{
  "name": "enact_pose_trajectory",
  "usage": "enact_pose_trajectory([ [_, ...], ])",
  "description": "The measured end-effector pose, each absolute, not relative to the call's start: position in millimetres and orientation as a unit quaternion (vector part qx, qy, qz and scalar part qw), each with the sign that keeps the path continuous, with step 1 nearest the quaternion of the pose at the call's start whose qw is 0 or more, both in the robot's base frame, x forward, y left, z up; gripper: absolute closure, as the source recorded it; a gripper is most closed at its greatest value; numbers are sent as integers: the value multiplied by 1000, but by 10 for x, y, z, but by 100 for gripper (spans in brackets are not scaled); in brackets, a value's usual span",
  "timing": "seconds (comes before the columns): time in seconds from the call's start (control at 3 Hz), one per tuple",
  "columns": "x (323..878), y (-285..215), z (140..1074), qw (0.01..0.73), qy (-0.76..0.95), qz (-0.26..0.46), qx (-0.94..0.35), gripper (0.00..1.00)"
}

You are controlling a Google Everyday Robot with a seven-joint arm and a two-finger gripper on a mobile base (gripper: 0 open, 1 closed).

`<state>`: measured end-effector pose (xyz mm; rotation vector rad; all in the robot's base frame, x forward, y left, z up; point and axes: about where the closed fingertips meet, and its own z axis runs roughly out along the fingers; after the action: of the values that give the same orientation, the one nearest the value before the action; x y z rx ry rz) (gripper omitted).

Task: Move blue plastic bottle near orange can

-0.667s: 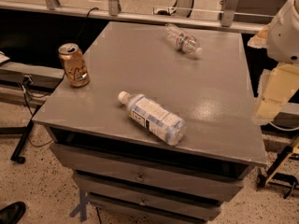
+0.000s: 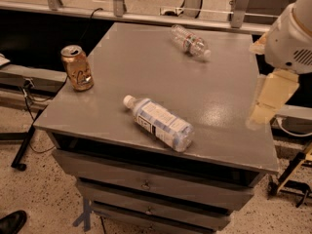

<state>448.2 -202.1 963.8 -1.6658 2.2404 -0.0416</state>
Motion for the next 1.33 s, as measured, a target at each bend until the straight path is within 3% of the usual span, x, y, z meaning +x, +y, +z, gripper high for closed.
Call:
enact_pose_trajectory([
  [1.33,4800,-616,8857,164,851,75,-493,0],
])
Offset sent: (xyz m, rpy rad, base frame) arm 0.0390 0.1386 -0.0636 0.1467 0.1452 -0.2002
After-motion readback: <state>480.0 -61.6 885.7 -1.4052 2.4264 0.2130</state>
